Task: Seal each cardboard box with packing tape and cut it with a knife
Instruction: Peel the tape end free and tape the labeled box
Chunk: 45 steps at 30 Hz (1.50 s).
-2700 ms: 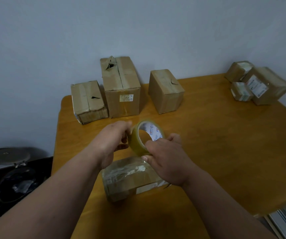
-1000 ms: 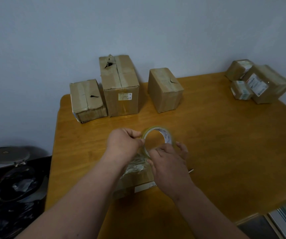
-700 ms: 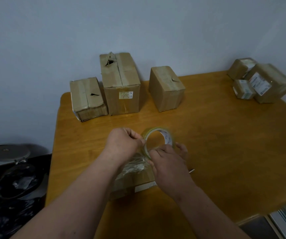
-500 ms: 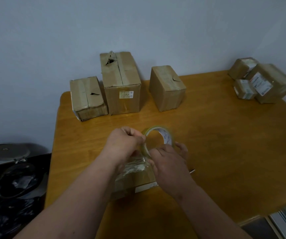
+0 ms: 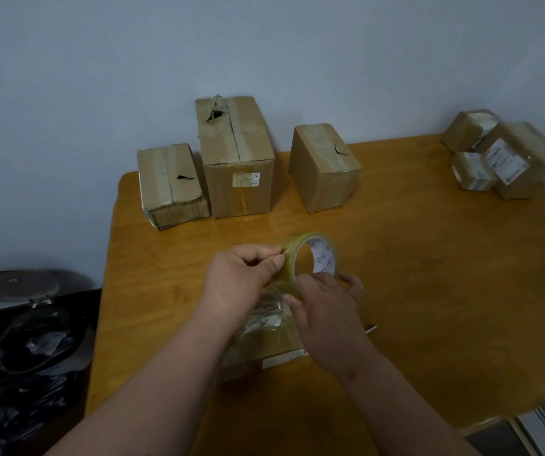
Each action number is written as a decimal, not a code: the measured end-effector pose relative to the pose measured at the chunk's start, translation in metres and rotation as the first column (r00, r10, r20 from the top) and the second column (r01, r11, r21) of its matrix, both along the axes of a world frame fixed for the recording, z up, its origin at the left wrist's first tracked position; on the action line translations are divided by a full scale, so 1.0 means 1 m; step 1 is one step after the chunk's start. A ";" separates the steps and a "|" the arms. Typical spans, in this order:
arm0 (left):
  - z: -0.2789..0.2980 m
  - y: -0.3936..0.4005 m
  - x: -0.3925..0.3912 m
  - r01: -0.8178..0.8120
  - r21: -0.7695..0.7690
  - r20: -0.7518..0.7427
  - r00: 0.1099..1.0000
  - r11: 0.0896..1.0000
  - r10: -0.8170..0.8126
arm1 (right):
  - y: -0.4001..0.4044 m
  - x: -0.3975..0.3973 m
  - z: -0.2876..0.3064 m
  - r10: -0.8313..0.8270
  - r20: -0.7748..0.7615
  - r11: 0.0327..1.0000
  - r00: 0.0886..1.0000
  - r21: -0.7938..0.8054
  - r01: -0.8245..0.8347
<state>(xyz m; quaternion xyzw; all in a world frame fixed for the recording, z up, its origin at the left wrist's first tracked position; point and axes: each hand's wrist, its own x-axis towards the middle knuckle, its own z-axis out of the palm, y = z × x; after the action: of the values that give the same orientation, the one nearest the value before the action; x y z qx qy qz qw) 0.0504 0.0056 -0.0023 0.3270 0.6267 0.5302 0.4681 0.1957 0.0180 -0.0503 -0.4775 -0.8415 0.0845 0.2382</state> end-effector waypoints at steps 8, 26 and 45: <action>0.002 0.003 0.009 0.078 0.044 -0.801 0.598 0.996 -0.012 | -0.006 -0.004 0.003 0.014 0.012 1.000 1.000 -0.027 -0.014; 0.019 -0.002 0.011 0.152 -0.099 -0.087 0.983 0.983 -0.161 | -0.006 0.000 0.000 0.084 0.187 0.992 0.979 0.073 -0.099; 0.029 -0.012 0.009 0.290 0.098 -0.065 0.956 0.952 -0.285 | 0.024 0.015 0.028 0.056 -0.251 0.866 0.966 -0.470 -0.172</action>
<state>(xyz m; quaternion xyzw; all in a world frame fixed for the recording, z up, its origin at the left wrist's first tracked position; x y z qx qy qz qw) 0.0593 -0.0066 0.0265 0.4524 0.5548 0.4809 0.5063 0.2111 0.0424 -0.0225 -0.4583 -0.7866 0.3624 0.1998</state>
